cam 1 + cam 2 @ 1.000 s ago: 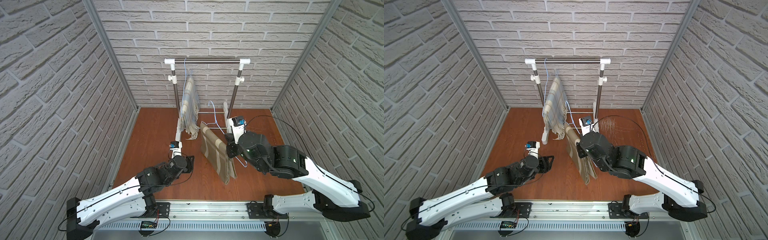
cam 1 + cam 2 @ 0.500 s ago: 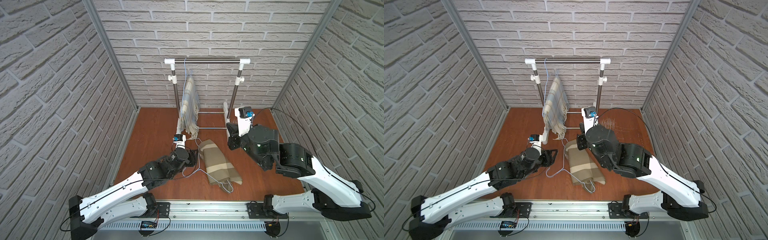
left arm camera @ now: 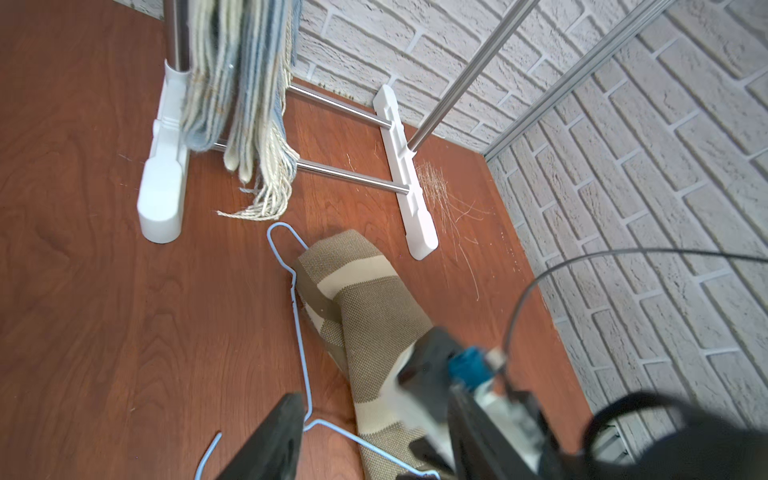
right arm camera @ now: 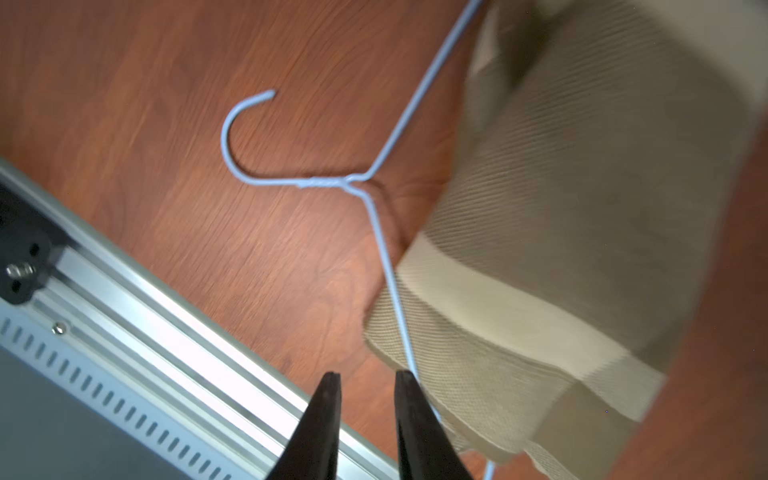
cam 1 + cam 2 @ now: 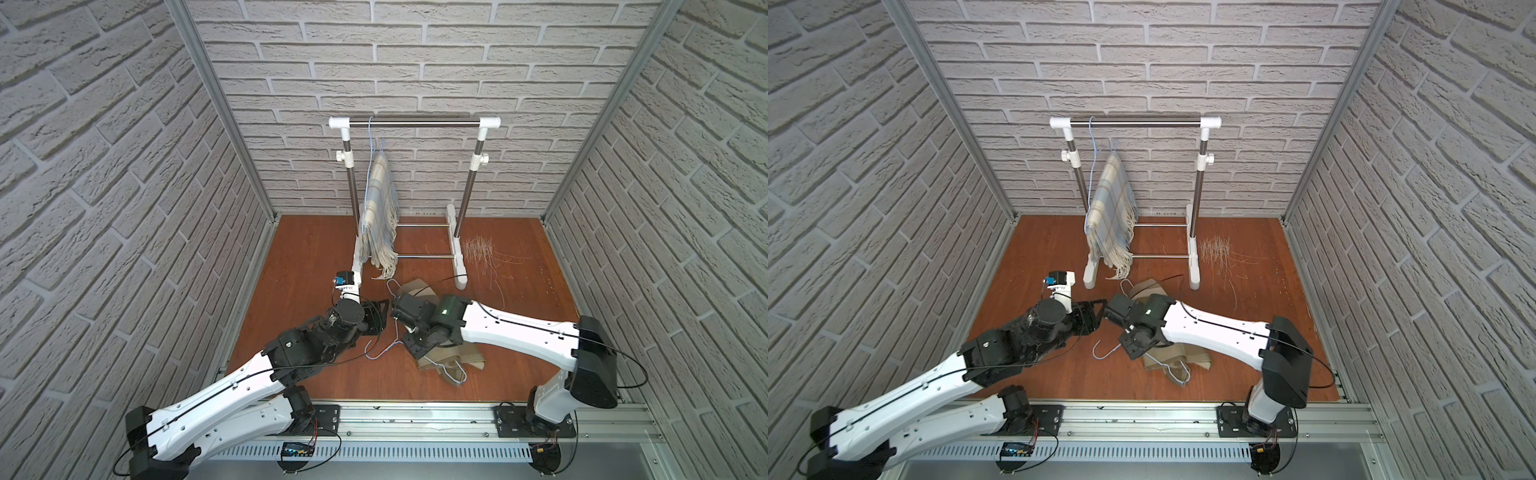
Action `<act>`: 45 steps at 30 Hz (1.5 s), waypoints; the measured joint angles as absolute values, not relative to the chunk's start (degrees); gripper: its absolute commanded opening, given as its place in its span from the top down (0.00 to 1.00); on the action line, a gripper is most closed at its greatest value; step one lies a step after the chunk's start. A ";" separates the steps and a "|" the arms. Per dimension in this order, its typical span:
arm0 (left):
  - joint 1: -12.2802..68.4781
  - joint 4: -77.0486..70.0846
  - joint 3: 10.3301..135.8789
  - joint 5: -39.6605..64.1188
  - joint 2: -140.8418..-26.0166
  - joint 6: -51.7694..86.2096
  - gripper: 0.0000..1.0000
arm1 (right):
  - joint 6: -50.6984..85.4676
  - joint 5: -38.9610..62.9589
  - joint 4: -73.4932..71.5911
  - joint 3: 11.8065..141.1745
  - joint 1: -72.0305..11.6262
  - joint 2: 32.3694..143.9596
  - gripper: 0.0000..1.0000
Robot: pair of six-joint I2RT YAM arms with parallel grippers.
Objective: Hang the scarf on the hanger
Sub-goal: Pick up the hanger at the center of the board.
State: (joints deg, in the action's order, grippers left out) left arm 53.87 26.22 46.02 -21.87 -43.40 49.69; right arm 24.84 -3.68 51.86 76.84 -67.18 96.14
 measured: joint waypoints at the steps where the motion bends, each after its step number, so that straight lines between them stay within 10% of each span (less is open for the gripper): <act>1: 53.82 26.96 45.34 -22.70 -41.36 50.24 0.40 | 24.03 -2.52 51.75 77.49 -68.29 97.76 0.71; 34: 53.74 34.24 38.52 -27.88 -29.15 56.34 0.39 | 8.08 -15.44 52.82 84.82 -67.53 117.54 0.48; 45: 53.74 34.26 38.26 -28.21 -29.12 57.10 0.40 | 7.57 -13.26 49.04 80.49 -65.93 115.87 0.97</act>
